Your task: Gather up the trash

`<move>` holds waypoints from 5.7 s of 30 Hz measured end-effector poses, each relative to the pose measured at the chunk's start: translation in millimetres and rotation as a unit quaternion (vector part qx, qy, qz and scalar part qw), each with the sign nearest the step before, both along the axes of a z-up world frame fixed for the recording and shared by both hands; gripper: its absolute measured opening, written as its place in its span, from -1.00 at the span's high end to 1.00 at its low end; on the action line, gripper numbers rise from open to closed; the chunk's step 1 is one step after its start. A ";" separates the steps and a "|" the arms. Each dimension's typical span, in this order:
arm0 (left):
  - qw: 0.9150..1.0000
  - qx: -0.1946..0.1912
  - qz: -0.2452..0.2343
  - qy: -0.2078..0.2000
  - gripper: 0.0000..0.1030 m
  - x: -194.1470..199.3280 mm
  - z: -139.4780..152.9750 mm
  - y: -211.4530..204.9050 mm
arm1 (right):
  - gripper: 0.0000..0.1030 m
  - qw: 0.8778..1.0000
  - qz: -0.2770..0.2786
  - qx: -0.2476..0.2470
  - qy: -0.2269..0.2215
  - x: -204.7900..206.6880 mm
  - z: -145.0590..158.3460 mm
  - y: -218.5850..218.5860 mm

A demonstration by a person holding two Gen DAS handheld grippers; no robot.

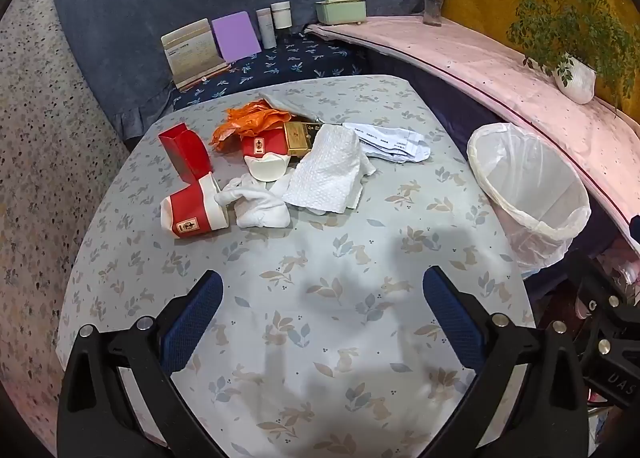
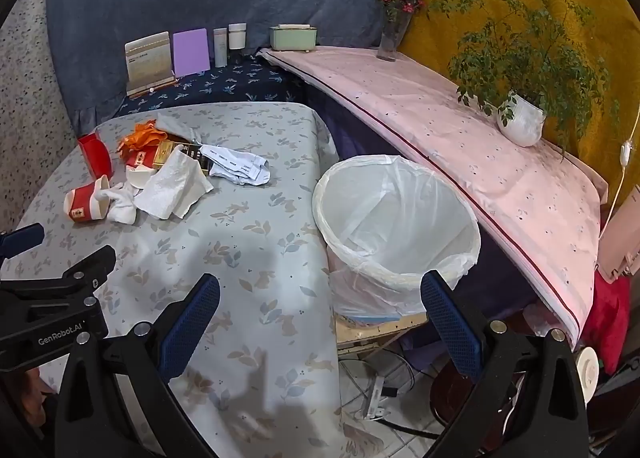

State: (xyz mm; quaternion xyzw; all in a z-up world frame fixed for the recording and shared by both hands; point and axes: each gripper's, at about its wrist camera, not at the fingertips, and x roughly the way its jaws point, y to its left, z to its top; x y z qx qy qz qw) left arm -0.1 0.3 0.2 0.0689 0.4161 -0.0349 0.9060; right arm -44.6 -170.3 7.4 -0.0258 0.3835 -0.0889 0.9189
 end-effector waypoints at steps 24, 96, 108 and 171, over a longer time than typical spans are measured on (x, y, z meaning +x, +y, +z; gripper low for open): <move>1.000 -0.008 -0.001 0.007 -0.86 -3.8 -3.3 -0.5 | -0.87 1.000 0.012 -0.002 -0.004 -2.7 1.0 7.1; 1.000 -0.011 -0.002 -0.007 -0.85 -5.3 4.0 -1.9 | -0.87 1.000 0.010 -0.004 -0.012 -3.7 2.6 9.3; 1.000 -0.012 -0.004 -0.006 -0.85 -5.5 4.5 -1.5 | -0.87 1.000 0.007 -0.006 -0.017 -3.0 3.4 9.3; 0.990 -0.063 0.090 0.091 -0.86 145.0 -86.7 166.2 | -0.87 0.999 0.048 0.019 0.011 148.5 -47.3 118.2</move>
